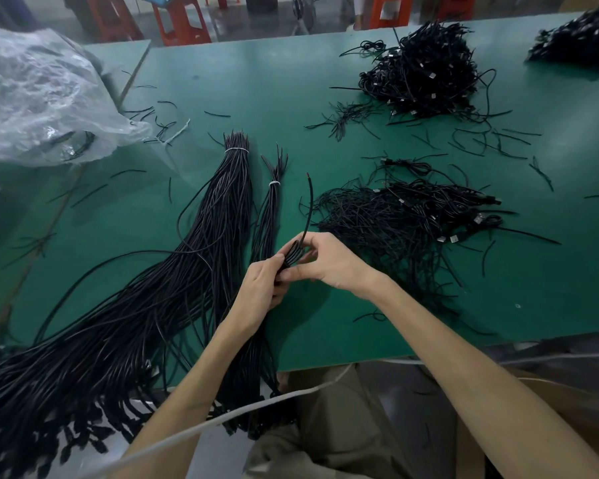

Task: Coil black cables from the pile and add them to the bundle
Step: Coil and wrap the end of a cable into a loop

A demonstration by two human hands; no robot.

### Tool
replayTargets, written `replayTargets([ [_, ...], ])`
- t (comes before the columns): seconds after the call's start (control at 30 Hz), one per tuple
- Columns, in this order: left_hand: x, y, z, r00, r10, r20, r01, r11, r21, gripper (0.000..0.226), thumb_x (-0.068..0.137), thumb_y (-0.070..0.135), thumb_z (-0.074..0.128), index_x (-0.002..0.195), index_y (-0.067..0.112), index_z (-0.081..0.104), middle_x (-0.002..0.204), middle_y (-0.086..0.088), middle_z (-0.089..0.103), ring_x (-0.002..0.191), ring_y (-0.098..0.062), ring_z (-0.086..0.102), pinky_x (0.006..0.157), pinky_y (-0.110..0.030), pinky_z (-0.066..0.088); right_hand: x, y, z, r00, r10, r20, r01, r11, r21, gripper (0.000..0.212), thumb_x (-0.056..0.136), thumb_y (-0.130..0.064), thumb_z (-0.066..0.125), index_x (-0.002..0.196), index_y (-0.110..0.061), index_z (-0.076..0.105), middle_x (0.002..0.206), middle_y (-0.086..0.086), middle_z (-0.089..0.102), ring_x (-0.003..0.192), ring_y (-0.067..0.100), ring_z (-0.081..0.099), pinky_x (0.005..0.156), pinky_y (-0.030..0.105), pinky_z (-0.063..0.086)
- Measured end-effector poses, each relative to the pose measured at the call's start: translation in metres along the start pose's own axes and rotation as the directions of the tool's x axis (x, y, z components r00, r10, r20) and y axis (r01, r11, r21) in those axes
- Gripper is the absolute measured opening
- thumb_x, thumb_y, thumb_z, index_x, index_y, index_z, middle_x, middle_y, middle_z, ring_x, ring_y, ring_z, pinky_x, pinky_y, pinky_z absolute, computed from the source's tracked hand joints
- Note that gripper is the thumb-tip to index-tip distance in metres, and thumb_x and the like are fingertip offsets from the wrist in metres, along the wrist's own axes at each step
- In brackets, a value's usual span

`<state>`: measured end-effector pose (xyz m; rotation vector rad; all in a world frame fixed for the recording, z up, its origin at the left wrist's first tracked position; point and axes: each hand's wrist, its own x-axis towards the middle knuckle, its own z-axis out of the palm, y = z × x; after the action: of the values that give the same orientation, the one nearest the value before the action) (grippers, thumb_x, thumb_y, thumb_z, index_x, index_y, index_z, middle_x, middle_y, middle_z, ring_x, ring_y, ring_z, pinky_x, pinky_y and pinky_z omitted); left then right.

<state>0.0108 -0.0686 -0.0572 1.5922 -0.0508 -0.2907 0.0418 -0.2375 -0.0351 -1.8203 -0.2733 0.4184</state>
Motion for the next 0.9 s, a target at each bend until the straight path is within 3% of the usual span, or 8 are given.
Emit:
replayTargets([
  [0.07, 0.000, 0.000, 0.001, 1.000, 0.005, -0.013, -0.005, 1.000, 0.003, 0.048, 0.112, 0.026, 0.034, 0.066, 0.024, 0.048, 0.053, 0.012, 0.026, 0.042, -0.005, 0.017, 0.037, -0.016, 0.018, 0.001, 0.001, 0.000, 0.997, -0.019, -0.069, 0.015, 0.998, -0.067, 0.038, 0.072, -0.031, 0.093, 0.098, -0.015, 0.071, 0.094, 0.005, 0.076, 0.089, 0.030, 0.069, 0.088, 0.048, 0.055],
  [0.13, 0.000, -0.001, 0.001, 0.999, 0.004, -0.035, -0.003, 1.000, 0.010, 0.051, 0.112, 0.026, 0.033, 0.062, 0.025, 0.037, 0.053, 0.010, 0.025, 0.042, -0.006, 0.017, 0.037, -0.016, 0.018, 0.002, 0.001, 0.000, 0.996, -0.014, -0.087, 0.004, 0.994, -0.111, 0.047, 0.069, -0.039, 0.093, 0.097, -0.010, 0.068, 0.096, 0.013, 0.074, 0.085, 0.028, 0.065, 0.089, 0.052, 0.053],
  [0.27, 0.002, -0.002, 0.000, 0.999, 0.011, -0.038, -0.010, 1.000, 0.025, 0.058, 0.110, 0.029, 0.035, 0.052, 0.030, 0.042, 0.053, 0.009, 0.024, 0.043, -0.008, 0.016, 0.038, -0.018, 0.018, -0.001, 0.000, 0.000, 0.999, 0.016, -0.035, -0.020, 0.995, -0.093, 0.054, 0.065, -0.046, 0.090, 0.094, -0.009, 0.062, 0.092, 0.019, 0.072, 0.074, 0.021, 0.063, 0.075, 0.045, 0.055],
  [0.4, 0.002, -0.003, -0.001, 0.999, 0.014, -0.033, -0.014, 1.000, 0.006, 0.044, 0.100, 0.036, 0.038, 0.057, 0.028, 0.038, 0.053, 0.010, 0.024, 0.043, -0.008, 0.015, 0.038, -0.017, 0.018, 0.000, 0.001, -0.001, 0.998, 0.051, 0.023, -0.051, 0.999, -0.003, 0.043, 0.079, -0.026, 0.087, 0.101, -0.002, 0.058, 0.081, 0.008, 0.070, 0.061, 0.015, 0.063, 0.052, 0.027, 0.043],
  [0.5, 0.002, -0.004, -0.002, 1.000, 0.014, -0.020, -0.014, 1.000, -0.007, 0.042, 0.099, 0.035, 0.038, 0.057, 0.027, 0.039, 0.051, 0.011, 0.026, 0.042, -0.007, 0.016, 0.038, -0.016, 0.018, 0.000, 0.002, -0.003, 0.996, 0.063, 0.060, -0.064, 0.997, 0.029, 0.036, 0.085, -0.021, 0.082, 0.103, -0.002, 0.057, 0.082, 0.008, 0.071, 0.060, 0.015, 0.063, 0.050, 0.025, 0.039],
  [0.7, 0.002, -0.002, -0.003, 1.000, -0.003, -0.019, 0.002, 1.000, -0.018, 0.042, 0.095, 0.036, 0.038, 0.054, 0.030, 0.037, 0.049, 0.012, 0.026, 0.041, -0.007, 0.016, 0.037, -0.016, 0.016, -0.001, 0.000, -0.007, 0.982, 0.024, 0.187, -0.019, 0.999, -0.033, 0.024, 0.098, -0.035, 0.068, 0.100, -0.011, 0.066, 0.075, 0.006, 0.071, 0.062, 0.019, 0.061, 0.047, 0.021, 0.038],
  [0.8, 0.002, -0.002, -0.003, 1.000, -0.004, -0.018, 0.003, 1.000, -0.030, 0.042, 0.096, 0.037, 0.037, 0.054, 0.029, 0.039, 0.048, 0.011, 0.026, 0.041, -0.008, 0.016, 0.037, -0.018, 0.016, -0.001, 0.002, -0.003, 0.985, -0.014, 0.174, 0.019, 0.999, -0.028, 0.021, 0.103, -0.027, 0.061, 0.088, -0.014, 0.065, 0.069, 0.003, 0.069, 0.056, 0.017, 0.058, 0.047, 0.016, 0.036],
  [0.9, 0.002, -0.003, -0.004, 1.000, -0.006, -0.016, 0.005, 0.999, -0.049, 0.043, 0.096, 0.039, 0.036, 0.054, 0.029, 0.039, 0.048, 0.011, 0.025, 0.041, -0.009, 0.016, 0.037, -0.020, 0.015, -0.003, 0.006, 0.003, 0.991, -0.057, 0.119, 0.057, 0.998, 0.002, 0.027, 0.105, -0.018, 0.056, 0.081, -0.007, 0.063, 0.066, 0.003, 0.066, 0.056, 0.022, 0.059, 0.051, 0.022, 0.043],
])
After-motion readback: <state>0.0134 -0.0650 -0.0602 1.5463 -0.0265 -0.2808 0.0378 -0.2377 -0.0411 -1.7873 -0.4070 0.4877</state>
